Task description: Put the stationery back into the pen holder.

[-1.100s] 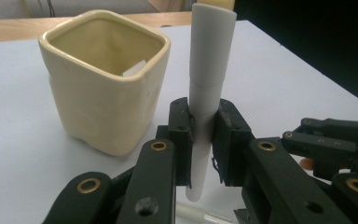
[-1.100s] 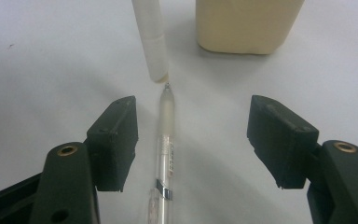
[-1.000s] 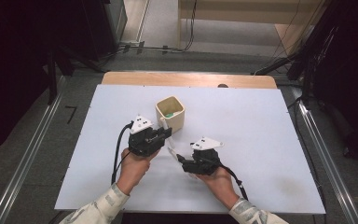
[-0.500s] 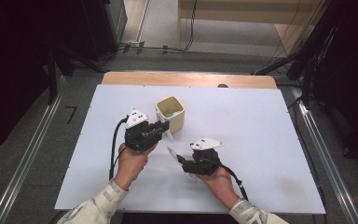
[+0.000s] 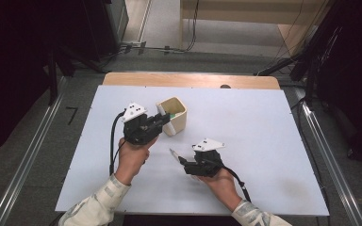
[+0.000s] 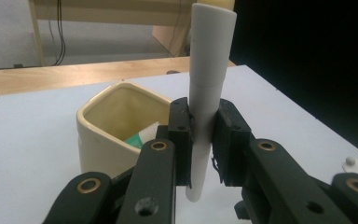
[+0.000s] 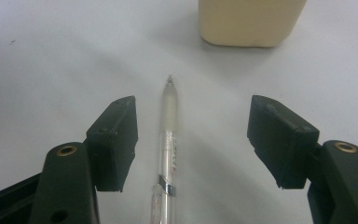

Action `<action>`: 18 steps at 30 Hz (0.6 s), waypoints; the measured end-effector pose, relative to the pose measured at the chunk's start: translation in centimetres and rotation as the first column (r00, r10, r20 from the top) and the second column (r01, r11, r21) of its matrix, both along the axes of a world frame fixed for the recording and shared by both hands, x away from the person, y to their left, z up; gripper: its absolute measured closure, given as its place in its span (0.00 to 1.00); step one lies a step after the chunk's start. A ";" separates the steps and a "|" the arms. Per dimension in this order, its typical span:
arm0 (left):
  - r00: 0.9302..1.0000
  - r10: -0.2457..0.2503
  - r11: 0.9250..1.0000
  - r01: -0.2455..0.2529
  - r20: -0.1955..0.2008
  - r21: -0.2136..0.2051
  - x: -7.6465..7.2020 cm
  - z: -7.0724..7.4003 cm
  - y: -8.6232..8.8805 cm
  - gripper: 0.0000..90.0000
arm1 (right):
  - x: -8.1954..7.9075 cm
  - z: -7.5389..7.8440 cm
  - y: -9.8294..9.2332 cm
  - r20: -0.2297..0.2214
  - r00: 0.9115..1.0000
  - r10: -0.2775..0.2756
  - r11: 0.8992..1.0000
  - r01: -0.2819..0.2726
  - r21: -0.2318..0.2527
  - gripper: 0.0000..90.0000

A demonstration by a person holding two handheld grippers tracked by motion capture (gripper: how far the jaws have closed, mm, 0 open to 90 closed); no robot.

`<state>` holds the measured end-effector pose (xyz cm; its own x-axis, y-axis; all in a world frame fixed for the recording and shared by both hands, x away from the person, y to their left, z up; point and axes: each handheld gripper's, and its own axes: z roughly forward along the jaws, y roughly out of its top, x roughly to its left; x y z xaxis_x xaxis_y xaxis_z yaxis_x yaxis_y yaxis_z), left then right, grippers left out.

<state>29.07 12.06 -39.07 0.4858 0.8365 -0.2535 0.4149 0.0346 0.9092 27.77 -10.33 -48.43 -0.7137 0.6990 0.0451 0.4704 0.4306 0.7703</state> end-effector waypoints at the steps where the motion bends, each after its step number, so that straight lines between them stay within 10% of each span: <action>1: 1.000 0.005 1.000 -0.005 -0.002 -0.001 0.2 0.0 0.0 0.88 | 0.0 0.0 0.0 -0.001 1.000 -0.001 1.000 0.001 0.001 0.35; 18: 0.999 0.040 0.998 -0.040 -0.011 -0.038 2.2 0.5 0.4 0.88 | 0.1 -0.1 0.0 0.000 1.000 0.002 1.000 -0.002 -0.002 0.35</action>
<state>31.28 12.49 -38.57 0.4493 0.8448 -0.2906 0.4223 0.0859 0.9024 27.85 -10.36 -48.48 -0.7154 0.6973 0.0439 0.4696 0.4333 0.7693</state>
